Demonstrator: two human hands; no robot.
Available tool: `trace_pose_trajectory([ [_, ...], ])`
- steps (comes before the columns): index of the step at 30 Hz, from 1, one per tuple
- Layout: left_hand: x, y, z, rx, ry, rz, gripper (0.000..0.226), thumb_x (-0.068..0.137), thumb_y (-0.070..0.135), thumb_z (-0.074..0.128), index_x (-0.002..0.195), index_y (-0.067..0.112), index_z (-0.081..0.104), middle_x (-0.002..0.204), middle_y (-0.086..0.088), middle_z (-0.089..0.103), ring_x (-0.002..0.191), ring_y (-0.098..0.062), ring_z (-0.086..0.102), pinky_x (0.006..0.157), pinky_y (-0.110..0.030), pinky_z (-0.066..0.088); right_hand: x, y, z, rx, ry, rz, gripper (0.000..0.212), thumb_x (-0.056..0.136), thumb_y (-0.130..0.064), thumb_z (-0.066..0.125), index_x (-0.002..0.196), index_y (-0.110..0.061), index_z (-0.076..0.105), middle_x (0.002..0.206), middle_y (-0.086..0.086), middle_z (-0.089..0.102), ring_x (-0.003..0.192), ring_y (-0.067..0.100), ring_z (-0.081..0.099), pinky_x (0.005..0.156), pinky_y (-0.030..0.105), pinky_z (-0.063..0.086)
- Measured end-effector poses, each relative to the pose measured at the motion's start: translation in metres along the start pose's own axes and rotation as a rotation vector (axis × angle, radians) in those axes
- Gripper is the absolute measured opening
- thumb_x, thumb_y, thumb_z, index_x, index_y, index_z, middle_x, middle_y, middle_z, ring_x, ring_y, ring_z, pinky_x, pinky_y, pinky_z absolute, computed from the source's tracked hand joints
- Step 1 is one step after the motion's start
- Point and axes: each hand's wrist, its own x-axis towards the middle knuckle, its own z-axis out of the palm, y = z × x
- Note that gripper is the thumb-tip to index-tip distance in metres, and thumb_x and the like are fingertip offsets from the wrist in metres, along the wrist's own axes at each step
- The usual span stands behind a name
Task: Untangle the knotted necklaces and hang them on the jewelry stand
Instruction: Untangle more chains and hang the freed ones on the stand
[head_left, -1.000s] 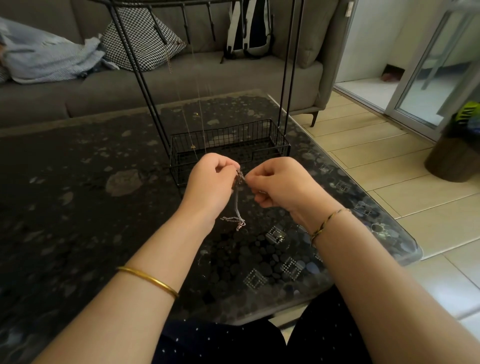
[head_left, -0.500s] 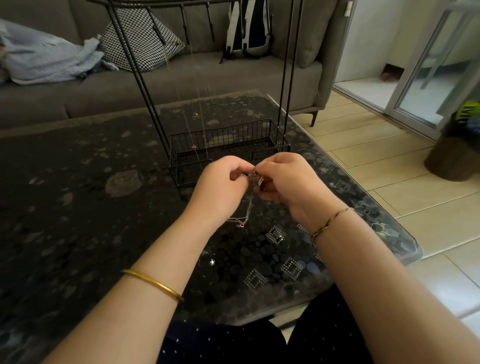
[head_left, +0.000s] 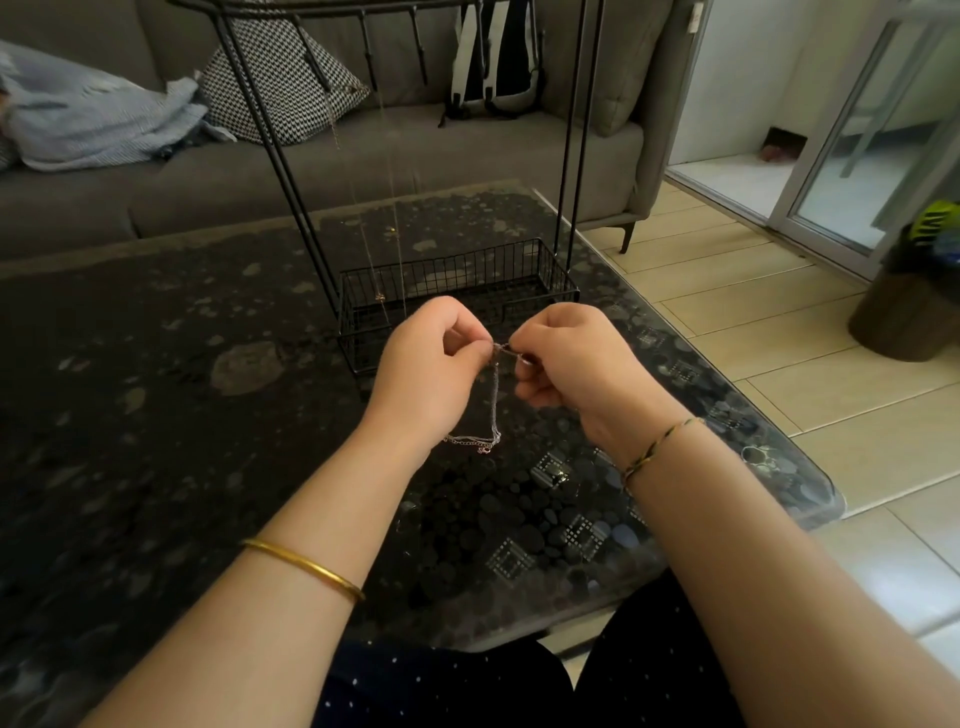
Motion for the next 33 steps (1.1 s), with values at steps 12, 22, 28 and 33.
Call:
trace_pose_trajectory([
  [12,0.0006,0.0036,0.0019,-0.075,0.041,-0.119,0.011,0.095,0.010,0.049,0.089,0.016,0.055,0.095,-0.002,0.060,0.094,-0.019,0.059,0.089,-0.043,0.052,0.0016,0.0052,0.0045,-0.343,-0.045,-0.100,0.021,0.089,-0.005,0.047,0.070,-0.008,0.055,0.074,0.014,0.068,0.064,0.019,0.067,0.068,0.033,0.056],
  [22,0.0007,0.0071,0.0006,-0.223,0.002,-0.212,0.012,0.098,0.008,0.046,0.091,0.013,0.055,0.084,-0.001,0.061,0.073,-0.011,0.057,0.074,-0.029,0.054,0.0030,0.0049,0.0045,-0.242,0.100,-0.160,0.013,0.088,-0.007,0.050,0.087,0.002,0.060,0.089,0.017,0.068,0.074,0.023,0.060,0.069,0.039,0.054],
  [28,-0.0021,0.0051,0.0019,-0.143,-0.104,-0.214,0.011,0.097,0.011,0.049,0.095,0.016,0.059,0.095,-0.005,0.065,0.085,-0.015,0.062,0.076,-0.031,0.055,0.0022,0.0022,-0.0002,-0.046,0.082,-0.131,0.018,0.090,-0.001,0.045,0.076,-0.010,0.053,0.068,0.004,0.059,0.066,0.018,0.056,0.066,0.033,0.051],
  [33,-0.0021,0.0055,0.0004,-0.276,-0.205,-0.232,0.025,0.088,0.004,0.056,0.105,0.021,0.060,0.108,-0.002,0.067,0.100,-0.016,0.066,0.081,-0.032,0.055,0.0007,0.0028,0.0003,-0.014,0.047,-0.120,0.010,0.093,-0.005,0.045,0.092,-0.007,0.054,0.068,0.002,0.055,0.057,0.012,0.052,0.054,0.024,0.049],
])
